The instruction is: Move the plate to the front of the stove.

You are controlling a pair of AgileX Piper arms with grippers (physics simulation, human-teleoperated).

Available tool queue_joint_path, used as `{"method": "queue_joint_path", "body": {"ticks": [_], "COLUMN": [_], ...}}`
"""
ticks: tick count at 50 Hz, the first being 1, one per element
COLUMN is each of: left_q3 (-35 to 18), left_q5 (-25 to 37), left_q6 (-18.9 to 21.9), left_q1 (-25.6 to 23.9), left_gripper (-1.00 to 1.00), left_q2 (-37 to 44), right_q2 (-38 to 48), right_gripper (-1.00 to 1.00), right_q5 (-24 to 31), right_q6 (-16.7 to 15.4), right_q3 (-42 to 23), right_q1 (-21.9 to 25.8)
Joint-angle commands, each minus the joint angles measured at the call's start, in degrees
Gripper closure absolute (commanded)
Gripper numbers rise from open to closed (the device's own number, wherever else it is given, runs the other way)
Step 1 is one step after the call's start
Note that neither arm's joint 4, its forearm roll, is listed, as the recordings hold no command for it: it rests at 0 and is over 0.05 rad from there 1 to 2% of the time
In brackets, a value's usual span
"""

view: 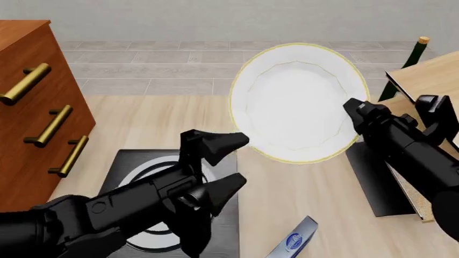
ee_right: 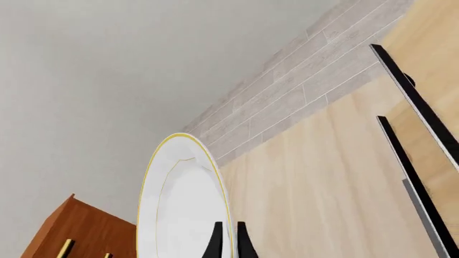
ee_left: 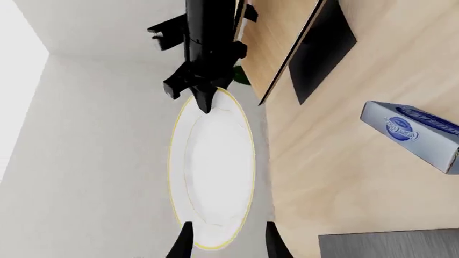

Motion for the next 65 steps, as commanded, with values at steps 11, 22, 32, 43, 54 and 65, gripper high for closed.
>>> {"method": "queue_joint_path", "body": {"ticks": [11, 22, 32, 43, 54, 65], "left_q3": [-0.9, -5.5, -7.6, -5.4, -4.9, -6.3], "left_q5": [9.2, 17.5, 24.3, 28.9, 34.9, 38.7], "left_q6": [-11.6, -23.5, -33.4, -37.0, -40.2, -44.5], "left_q1": [0.3, 3.1, 8.3, 10.1, 12.7, 15.5], "left_gripper": [-1.0, -1.0, -1.0, -1.0, -1.0, -1.0], "left_q2": [-18.6, -29.3, -37.2, -43.0, -48.8, -52.0], "right_q2": [3.2, 4.9, 8.8, 17.4, 25.5, 31.1], "right_gripper": [1.0, 1.0, 1.0, 1.0, 1.0, 1.0], "right_q5": [0.3, 2.2, 4.8, 5.4, 6.0, 8.2], "right_q6": [-0.3, -1.2, -2.2, -3.6, -3.6, -4.6], "right_q3": [-3.7, -6.6, -11.7, -18.2, -25.0, -31.3], "right_q1": [-3.6, -3.4, -2.3, -1.9, -1.2, 0.9]}}
